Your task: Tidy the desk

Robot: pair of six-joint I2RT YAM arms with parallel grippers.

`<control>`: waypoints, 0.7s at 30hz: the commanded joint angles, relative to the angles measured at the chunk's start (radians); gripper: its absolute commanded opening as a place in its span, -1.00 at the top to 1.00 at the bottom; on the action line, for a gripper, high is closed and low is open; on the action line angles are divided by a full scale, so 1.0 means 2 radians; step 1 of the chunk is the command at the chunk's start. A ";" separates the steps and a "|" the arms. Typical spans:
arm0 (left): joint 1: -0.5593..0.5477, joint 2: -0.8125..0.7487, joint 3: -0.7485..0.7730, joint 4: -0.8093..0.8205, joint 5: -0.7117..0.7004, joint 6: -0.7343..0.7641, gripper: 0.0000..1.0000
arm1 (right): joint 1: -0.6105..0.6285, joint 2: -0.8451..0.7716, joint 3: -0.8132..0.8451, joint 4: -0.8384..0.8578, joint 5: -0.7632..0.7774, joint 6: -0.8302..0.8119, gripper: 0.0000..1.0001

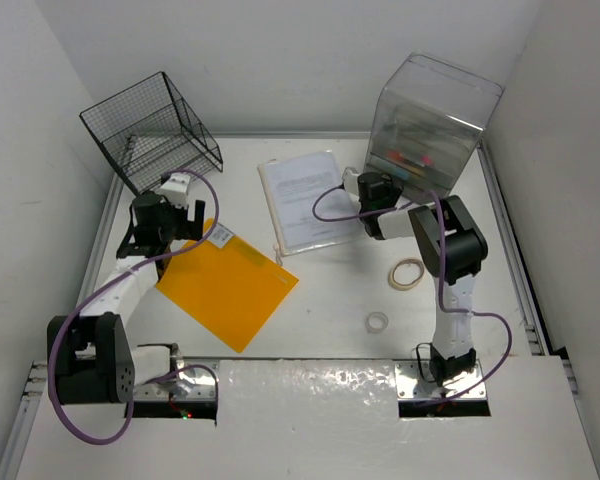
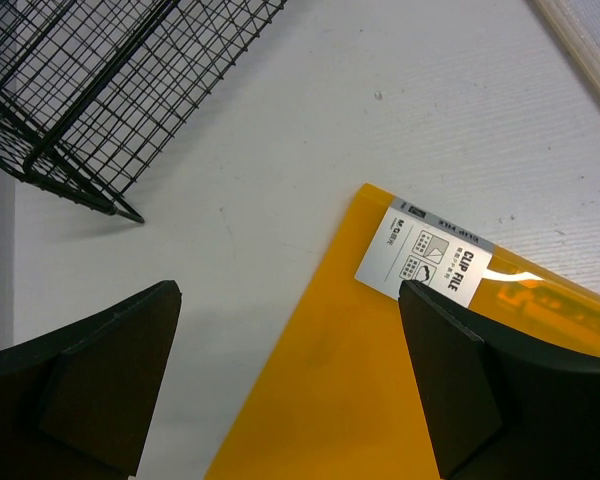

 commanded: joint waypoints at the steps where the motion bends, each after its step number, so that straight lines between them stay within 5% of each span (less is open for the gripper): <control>1: 0.006 0.000 0.018 0.016 0.008 0.001 -0.79 | 0.001 0.022 0.026 0.029 0.016 -0.022 0.45; 21: 0.006 0.007 0.022 0.010 0.014 0.004 -0.79 | -0.001 0.063 0.051 0.056 0.030 -0.063 0.50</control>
